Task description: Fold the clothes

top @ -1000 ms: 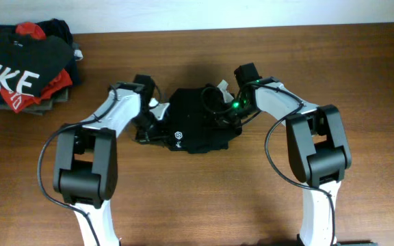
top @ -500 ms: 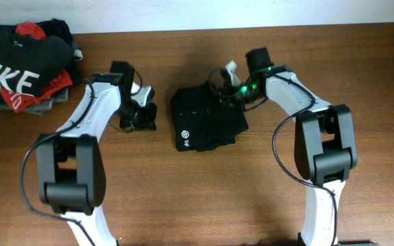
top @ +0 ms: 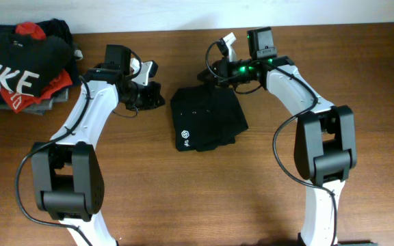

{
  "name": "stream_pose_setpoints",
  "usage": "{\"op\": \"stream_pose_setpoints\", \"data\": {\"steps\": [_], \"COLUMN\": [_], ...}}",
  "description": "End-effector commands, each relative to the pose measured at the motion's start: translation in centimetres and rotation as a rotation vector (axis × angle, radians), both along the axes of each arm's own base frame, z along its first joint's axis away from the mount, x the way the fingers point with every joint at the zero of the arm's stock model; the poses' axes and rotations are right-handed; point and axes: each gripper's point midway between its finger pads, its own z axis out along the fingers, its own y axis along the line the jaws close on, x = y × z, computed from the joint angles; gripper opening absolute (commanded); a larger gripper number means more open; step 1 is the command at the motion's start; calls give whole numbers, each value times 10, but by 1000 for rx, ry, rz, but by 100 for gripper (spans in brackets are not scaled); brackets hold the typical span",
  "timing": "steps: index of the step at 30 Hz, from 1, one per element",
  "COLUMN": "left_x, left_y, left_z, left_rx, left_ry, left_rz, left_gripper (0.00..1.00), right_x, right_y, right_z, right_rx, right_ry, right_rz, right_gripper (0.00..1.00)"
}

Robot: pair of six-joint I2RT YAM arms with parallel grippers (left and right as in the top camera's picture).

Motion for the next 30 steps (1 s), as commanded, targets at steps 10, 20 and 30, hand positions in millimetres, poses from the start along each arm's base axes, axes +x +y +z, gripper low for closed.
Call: {"op": "stream_pose_setpoints", "data": {"steps": [10, 20, 30], "left_x": [-3, -7, -13], "left_y": [21, 49, 54], "left_z": [-5, -11, -13], "left_rx": [112, 161, 184], "left_ry": [37, 82, 110], "left_rz": [84, 141, 148], "left_gripper": [8, 13, 18], "right_x": [-28, -25, -13], "right_y": [72, 66, 69], "right_z": [-51, -122, -37], "right_rx": [-52, -95, -39], "right_ry": [88, 203, 90], "right_rz": [85, 53, 61], "right_gripper": [4, 4, 4]}}
